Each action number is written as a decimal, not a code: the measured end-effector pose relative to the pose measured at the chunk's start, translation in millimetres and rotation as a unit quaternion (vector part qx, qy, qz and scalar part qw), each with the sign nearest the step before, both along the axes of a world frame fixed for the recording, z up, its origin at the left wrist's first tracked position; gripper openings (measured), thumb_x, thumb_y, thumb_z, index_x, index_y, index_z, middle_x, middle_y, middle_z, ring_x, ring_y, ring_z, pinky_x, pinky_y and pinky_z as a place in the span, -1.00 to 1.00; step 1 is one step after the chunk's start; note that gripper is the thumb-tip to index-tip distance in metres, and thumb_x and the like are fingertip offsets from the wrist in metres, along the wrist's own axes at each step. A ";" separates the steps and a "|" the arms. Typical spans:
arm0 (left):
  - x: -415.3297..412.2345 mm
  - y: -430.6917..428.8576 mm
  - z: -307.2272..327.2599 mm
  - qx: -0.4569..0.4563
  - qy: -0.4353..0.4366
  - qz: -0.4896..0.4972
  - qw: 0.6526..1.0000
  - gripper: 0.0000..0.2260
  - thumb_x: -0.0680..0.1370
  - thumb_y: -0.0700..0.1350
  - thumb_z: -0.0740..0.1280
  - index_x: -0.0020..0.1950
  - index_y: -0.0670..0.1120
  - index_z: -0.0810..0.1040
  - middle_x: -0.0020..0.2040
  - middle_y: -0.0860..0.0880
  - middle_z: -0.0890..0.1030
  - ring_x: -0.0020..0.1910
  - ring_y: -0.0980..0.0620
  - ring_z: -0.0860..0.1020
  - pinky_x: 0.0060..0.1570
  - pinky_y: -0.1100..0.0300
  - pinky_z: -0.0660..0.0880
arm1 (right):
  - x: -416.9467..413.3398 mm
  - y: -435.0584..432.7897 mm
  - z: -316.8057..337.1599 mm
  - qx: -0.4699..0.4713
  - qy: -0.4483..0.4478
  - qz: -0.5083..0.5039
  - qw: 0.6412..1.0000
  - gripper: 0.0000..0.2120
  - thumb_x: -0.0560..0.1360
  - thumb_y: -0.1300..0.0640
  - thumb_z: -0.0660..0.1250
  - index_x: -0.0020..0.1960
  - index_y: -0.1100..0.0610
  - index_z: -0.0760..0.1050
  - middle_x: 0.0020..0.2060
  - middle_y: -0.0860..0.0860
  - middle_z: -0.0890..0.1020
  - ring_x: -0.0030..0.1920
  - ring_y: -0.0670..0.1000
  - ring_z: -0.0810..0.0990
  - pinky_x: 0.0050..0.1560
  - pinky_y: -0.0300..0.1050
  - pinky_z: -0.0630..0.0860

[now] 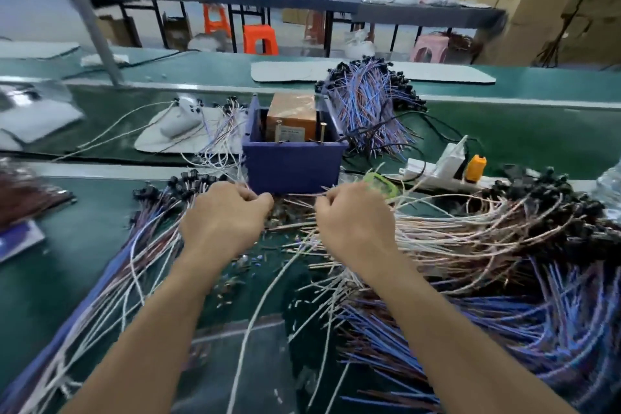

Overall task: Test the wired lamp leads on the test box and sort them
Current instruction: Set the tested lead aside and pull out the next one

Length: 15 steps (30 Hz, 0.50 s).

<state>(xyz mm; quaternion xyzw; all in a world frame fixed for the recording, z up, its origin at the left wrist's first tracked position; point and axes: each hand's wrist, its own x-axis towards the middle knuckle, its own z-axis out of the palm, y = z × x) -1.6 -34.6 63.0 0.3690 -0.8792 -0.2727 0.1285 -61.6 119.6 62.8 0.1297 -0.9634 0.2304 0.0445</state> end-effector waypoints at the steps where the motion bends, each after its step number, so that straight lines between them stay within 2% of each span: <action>1: 7.4 -14.2 -2.1 -0.005 0.002 0.023 1.000 -0.68 0.51 0.25 0.35 -0.34 0.12 0.67 -0.51 0.16 0.55 -0.37 0.08 0.50 -0.33 0.20 0.36 | 1.0 -8.3 -3.4 -0.016 0.005 -0.012 1.000 -0.73 0.59 -0.02 0.20 -0.05 0.05 0.64 -0.20 0.05 0.67 -0.19 0.15 0.58 -0.19 -0.06 0.39; 3: 21.6 -42.8 -6.8 -0.021 0.016 0.073 0.997 -0.67 0.50 0.21 0.37 -0.36 0.06 0.66 -0.58 0.16 0.50 -0.44 0.09 0.43 -0.38 0.23 0.33 | 3.0 -19.9 -8.3 -0.037 0.043 -0.041 0.998 -0.85 0.58 0.06 0.24 -0.07 -0.01 0.58 -0.28 0.00 0.61 -0.26 0.11 0.50 -0.21 -0.05 0.41; 4: 28.2 -56.1 -8.3 -0.028 0.023 0.098 0.995 -0.69 0.50 0.20 0.38 -0.37 0.08 0.63 -0.50 0.14 0.56 -0.43 0.06 0.43 -0.34 0.21 0.38 | 4.2 -24.9 -10.1 -0.055 0.073 -0.043 0.995 -0.88 0.57 0.10 0.27 -0.07 -0.02 0.57 -0.34 -0.01 0.58 -0.29 0.10 0.49 -0.22 -0.04 0.43; 6: 37.3 -78.5 -10.4 -0.048 0.022 0.145 0.988 -0.80 0.51 0.19 0.37 -0.22 0.16 0.70 -0.21 0.01 0.69 -0.32 -0.05 0.48 -0.21 0.14 0.43 | 8.8 -36.3 -14.0 -0.104 0.140 -0.004 0.985 -0.87 0.54 0.19 0.31 -0.08 0.00 0.60 -0.40 0.00 0.58 -0.33 0.09 0.48 -0.13 0.00 0.48; 8: 40.3 -90.5 -15.9 -0.072 0.031 0.169 0.982 -0.85 0.53 0.16 0.39 -0.05 0.17 0.73 -0.09 -0.02 0.72 -0.21 -0.10 0.52 -0.17 0.14 0.43 | 14.9 -49.9 -16.8 -0.102 0.178 0.049 0.977 -0.87 0.52 0.21 0.32 -0.11 0.05 0.63 -0.40 0.01 0.58 -0.30 0.07 0.43 0.00 0.01 0.39; 10: 39.4 -92.0 -26.9 -0.088 0.060 0.153 0.982 -0.88 0.54 0.10 0.42 0.01 0.17 0.74 -0.07 -0.04 0.73 -0.17 -0.09 0.55 -0.16 0.14 0.46 | 19.5 -63.4 -17.6 -0.038 0.173 0.081 0.981 -0.83 0.53 0.17 0.27 -0.09 0.05 0.65 -0.30 0.00 0.63 -0.17 0.08 0.48 0.11 0.02 0.31; 11: 38.7 -89.1 -33.8 -0.102 0.073 0.133 0.983 -0.89 0.54 0.08 0.45 0.02 0.16 0.74 -0.08 -0.07 0.72 -0.16 -0.10 0.54 -0.12 0.11 0.49 | 21.0 -68.4 -16.3 0.028 0.167 0.095 0.981 -0.80 0.53 0.15 0.24 -0.04 0.03 0.65 -0.21 0.00 0.66 -0.07 0.09 0.51 0.18 0.03 0.30; 13: 35.5 -82.1 -46.0 -0.155 0.102 0.083 0.979 -0.90 0.49 0.06 0.50 -0.03 0.12 0.76 -0.15 -0.10 0.70 -0.21 -0.06 0.43 -0.05 0.05 0.49 | 24.0 -77.9 -11.4 0.177 0.140 0.130 0.966 -0.76 0.51 0.13 0.21 0.03 -0.01 0.63 -0.03 -0.01 0.67 0.12 0.13 0.50 0.37 0.09 0.21; 15: 32.5 -78.3 -53.8 -0.210 0.091 0.034 0.973 -0.88 0.45 0.13 0.52 -0.10 0.13 0.76 -0.19 -0.02 0.70 -0.18 0.02 0.34 -0.02 0.04 0.43 | 30.1 -89.4 -5.2 0.231 0.098 0.165 0.954 -0.82 0.47 0.12 0.25 -0.01 -0.03 0.58 0.00 0.02 0.67 0.21 0.14 0.49 0.49 0.15 0.07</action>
